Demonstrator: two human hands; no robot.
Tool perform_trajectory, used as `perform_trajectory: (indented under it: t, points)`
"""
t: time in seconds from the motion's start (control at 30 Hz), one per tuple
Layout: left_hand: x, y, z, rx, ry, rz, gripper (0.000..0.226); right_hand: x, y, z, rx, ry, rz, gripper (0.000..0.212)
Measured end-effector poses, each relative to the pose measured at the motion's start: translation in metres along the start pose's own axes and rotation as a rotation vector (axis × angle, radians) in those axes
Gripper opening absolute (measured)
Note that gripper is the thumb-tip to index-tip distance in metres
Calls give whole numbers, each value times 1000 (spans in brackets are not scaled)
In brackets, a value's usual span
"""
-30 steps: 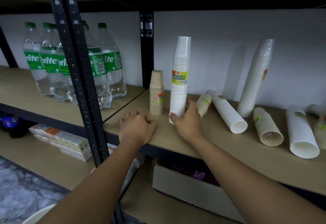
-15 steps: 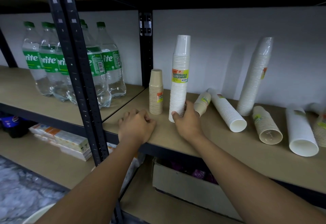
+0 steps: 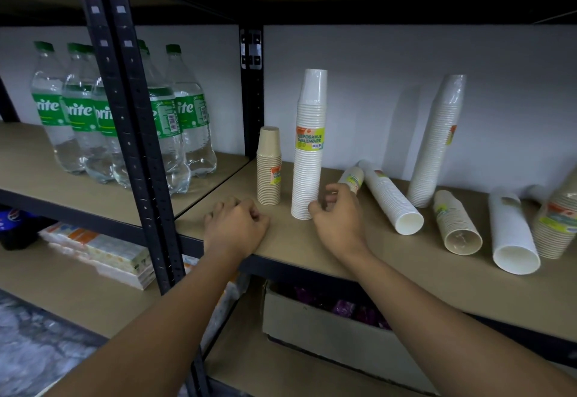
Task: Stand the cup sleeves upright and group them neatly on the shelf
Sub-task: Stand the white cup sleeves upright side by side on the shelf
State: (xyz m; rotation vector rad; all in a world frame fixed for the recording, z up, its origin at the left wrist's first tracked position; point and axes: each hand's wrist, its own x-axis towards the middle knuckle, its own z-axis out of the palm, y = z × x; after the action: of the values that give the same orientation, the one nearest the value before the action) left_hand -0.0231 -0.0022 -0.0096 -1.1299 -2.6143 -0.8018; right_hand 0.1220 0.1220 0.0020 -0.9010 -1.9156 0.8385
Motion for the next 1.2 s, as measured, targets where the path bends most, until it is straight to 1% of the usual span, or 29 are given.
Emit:
perform_trajectory:
  t: [0.1, 0.17, 0.23, 0.37, 0.43, 0.5, 0.57, 0.63, 0.73, 0.83, 0.93, 1.07, 1.2]
  points:
    - [-4, 6, 0, -54, 22, 29, 20, 13, 3, -19, -12, 85, 40, 33]
    - [-5, 15, 1, -76, 47, 52, 19, 26, 4, -28, -12, 94, 113, 32]
    - [-4, 25, 3, -137, 47, 60, 16, 38, 7, -32, -26, 83, 192, 38]
    - [0, 40, 14, -238, -37, 47, 15, 56, 16, -30, -85, 44, 282, 52]
    - [1, 42, 21, -230, -25, 50, 16, 62, 18, -26, -119, 15, 345, 63]
    - [1, 40, 26, -182, 7, 61, 17, 67, 18, -21, -129, -3, 366, 72]
    - [2, 40, 28, -156, 25, 66, 18, 70, 19, -17, -154, -30, 365, 78]
    - [0, 41, 26, -140, 28, 67, 19, 70, 19, -15, -180, -52, 365, 78]
    - [-3, 44, 23, -128, 31, 68, 19, 64, 17, -17, -204, -31, 341, 70]
    - [-10, 45, 23, -181, 39, 76, 18, 49, 17, -22, -224, -13, 287, 69]
    - [-23, 47, 19, -221, 39, 89, 20, 31, 13, -34, -258, 8, 245, 62]
    - [-45, 57, 12, -215, 44, 121, 21, 1, 6, -60, -187, 32, 175, 55]
    - [-68, 77, 6, -207, 60, 149, 18, -28, 1, -95, -75, 65, 109, 56]
